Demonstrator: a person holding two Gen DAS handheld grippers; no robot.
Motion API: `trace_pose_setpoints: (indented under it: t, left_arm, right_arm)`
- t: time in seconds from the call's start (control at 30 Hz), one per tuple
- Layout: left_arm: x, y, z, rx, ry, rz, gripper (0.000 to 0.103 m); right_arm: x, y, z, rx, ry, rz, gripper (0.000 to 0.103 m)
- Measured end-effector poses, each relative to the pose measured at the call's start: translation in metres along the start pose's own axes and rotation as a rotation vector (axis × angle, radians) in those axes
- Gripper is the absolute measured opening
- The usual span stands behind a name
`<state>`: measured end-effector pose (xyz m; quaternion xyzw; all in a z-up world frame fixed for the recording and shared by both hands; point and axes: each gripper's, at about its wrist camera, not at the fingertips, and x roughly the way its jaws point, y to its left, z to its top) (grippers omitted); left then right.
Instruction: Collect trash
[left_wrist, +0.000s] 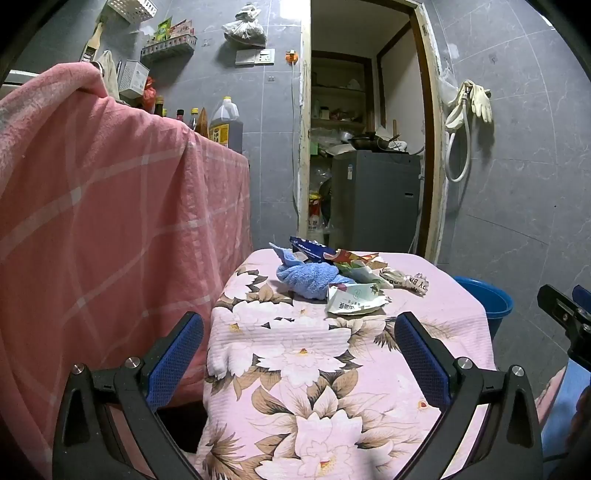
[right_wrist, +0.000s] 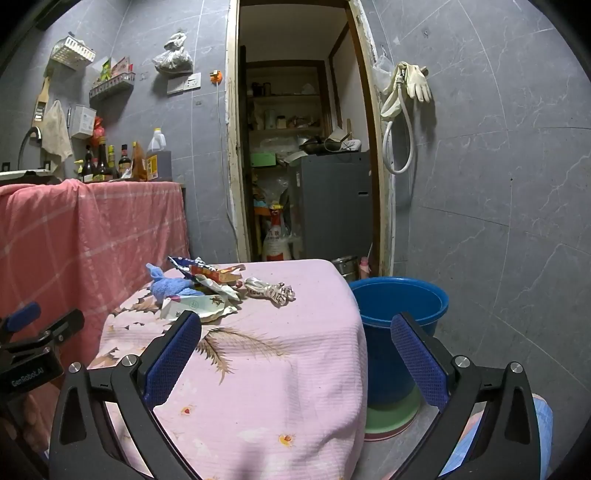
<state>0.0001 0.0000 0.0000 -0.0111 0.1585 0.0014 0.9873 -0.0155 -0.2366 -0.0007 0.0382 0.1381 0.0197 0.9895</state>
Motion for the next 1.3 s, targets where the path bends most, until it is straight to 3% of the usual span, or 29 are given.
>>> trace_pose_setpoints:
  t: [1.3]
  left_arm:
    - [0.0,0.0,0.0,0.001,0.002,-0.001,0.101]
  right_arm:
    - [-0.0009,0.0012,-0.0002,0.001,-0.001,0.001,0.103]
